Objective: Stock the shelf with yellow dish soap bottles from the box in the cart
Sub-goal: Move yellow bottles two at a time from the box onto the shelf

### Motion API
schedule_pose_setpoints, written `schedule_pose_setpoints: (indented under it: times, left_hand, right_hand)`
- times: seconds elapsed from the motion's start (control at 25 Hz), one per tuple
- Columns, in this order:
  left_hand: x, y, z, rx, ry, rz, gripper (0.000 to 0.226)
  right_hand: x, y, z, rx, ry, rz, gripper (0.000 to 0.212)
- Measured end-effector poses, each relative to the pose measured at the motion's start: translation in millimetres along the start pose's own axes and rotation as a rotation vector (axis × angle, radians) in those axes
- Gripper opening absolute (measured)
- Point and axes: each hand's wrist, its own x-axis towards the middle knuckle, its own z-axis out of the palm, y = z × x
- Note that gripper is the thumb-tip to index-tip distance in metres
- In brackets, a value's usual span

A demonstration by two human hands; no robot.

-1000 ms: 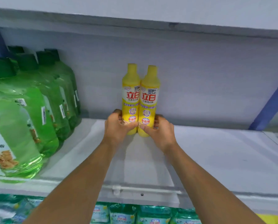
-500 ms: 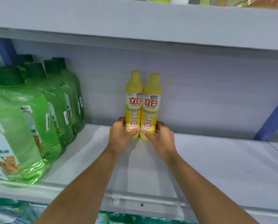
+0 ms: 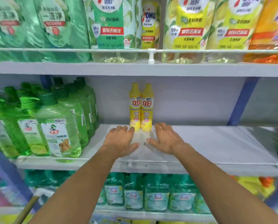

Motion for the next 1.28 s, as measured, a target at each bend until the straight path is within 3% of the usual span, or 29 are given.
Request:
schedule_pose_setpoints:
  times: [0.16, 0.44, 0.8, 1.28]
  left_hand:
    - [-96, 11, -22, 0.042, 0.03, 0.071, 0.067]
    - [-254, 6, -20, -0.007, 0.0, 0.087, 0.076]
    - [-294, 15, 15, -0.104, -0.026, 0.049, 0.071]
    - [-353, 43, 213, -0.218, -0.529, -0.177, 0.071]
  right_hand:
    - [-95, -46, -5, -0.208, -0.019, -0.027, 0.082]
    - [-238, -118, 10, -0.245, -0.026, -0.031, 0.081]
    - [-269, -128, 59, -0.171, -0.039, -0.018, 0.077]
    - [-303, -53, 254, -0.035, -0.477, 0.103, 0.068]
